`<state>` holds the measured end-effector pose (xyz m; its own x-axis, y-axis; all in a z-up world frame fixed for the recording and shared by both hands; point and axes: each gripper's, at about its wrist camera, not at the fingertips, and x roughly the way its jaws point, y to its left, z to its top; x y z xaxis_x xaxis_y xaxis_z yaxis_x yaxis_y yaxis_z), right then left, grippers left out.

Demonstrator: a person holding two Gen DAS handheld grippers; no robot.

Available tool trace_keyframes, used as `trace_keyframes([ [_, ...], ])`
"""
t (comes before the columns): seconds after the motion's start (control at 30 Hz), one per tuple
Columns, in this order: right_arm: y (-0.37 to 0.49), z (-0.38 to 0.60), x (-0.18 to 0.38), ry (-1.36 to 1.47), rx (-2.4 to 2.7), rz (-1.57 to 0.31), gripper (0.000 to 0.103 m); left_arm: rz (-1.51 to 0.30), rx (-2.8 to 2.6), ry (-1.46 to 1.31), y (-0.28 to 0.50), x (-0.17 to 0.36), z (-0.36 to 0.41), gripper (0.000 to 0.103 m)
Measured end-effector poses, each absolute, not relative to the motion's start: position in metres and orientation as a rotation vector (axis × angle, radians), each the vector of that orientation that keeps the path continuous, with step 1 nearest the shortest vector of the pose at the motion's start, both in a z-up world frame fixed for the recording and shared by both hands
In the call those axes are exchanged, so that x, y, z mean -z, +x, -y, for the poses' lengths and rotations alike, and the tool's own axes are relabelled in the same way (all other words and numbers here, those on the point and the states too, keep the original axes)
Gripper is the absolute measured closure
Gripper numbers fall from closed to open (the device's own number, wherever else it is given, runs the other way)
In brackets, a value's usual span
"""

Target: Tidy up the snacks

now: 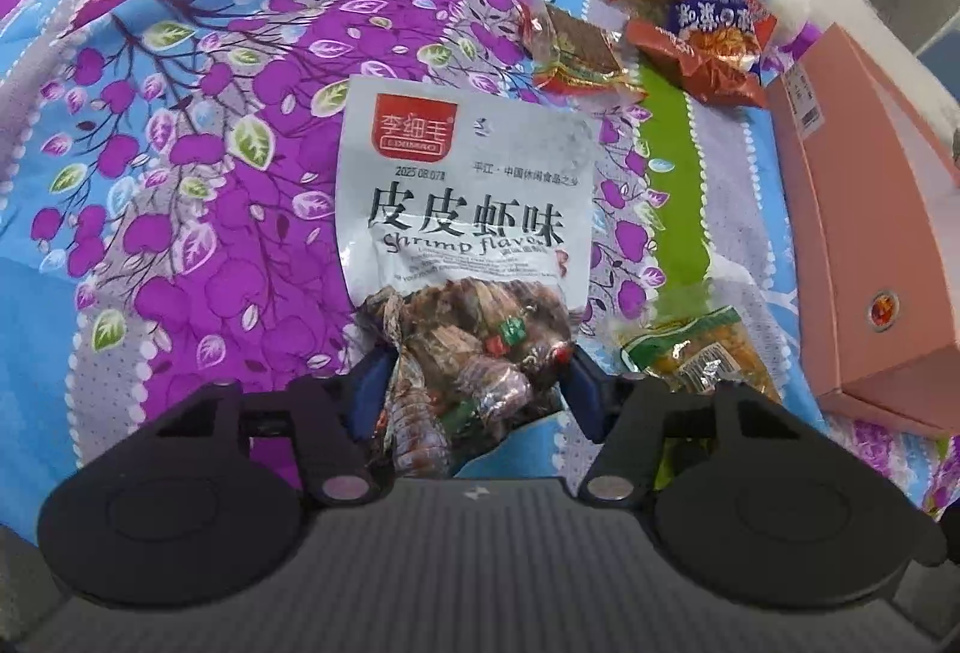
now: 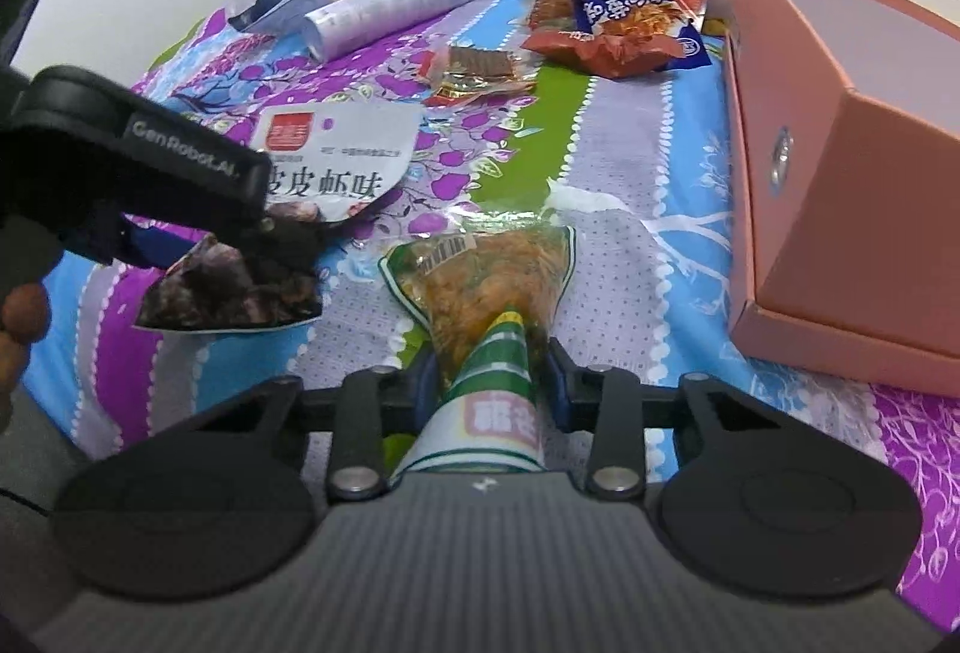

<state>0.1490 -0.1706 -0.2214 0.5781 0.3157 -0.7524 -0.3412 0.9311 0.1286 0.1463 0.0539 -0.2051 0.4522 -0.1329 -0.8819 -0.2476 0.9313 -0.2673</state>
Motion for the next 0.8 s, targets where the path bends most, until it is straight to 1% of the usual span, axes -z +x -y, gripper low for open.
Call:
trace_keyframes([
  [0.3,0.135,0.172,0.194,0.011,-0.333,-0.833,0.065,-1.034,-0.07,-0.392,0.121,0.168,-0.06,0.038],
  [0.8,0.122,0.195,0.112,0.076,-0.222,-0.685,0.065,-0.885,0.062,-0.35,0.096,0.088,-0.034,0.038],
])
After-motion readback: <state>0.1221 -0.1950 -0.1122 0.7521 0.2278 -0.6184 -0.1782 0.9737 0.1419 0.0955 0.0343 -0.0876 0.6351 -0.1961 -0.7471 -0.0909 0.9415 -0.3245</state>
